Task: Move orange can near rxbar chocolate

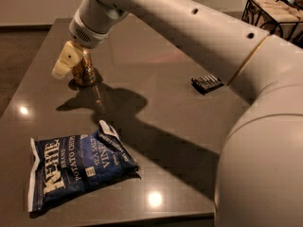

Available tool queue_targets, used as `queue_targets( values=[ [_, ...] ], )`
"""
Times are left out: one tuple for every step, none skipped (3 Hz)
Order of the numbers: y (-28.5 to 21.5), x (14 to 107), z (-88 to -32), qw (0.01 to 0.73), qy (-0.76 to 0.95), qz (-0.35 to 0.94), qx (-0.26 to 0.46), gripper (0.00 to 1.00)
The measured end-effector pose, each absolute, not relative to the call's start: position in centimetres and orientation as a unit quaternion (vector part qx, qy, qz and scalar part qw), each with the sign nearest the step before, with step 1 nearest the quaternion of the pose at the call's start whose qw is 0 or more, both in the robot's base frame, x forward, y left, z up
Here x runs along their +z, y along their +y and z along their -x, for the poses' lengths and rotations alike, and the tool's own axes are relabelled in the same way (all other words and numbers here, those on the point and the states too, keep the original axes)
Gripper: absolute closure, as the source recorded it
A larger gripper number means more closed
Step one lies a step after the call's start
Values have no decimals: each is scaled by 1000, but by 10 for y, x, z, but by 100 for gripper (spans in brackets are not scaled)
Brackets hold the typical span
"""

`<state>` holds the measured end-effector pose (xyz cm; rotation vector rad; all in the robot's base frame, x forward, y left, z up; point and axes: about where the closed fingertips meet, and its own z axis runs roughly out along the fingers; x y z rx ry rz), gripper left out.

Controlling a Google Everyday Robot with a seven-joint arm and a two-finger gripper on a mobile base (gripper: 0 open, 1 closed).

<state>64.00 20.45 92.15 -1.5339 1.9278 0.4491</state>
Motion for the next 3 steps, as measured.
queue_targets(
  values=[
    [218, 919, -640, 304, 727, 590, 176, 19],
    [221, 917, -639, 298, 725, 596, 174, 42],
    [215, 919, -639, 296, 723, 602, 168, 65]
  ],
)
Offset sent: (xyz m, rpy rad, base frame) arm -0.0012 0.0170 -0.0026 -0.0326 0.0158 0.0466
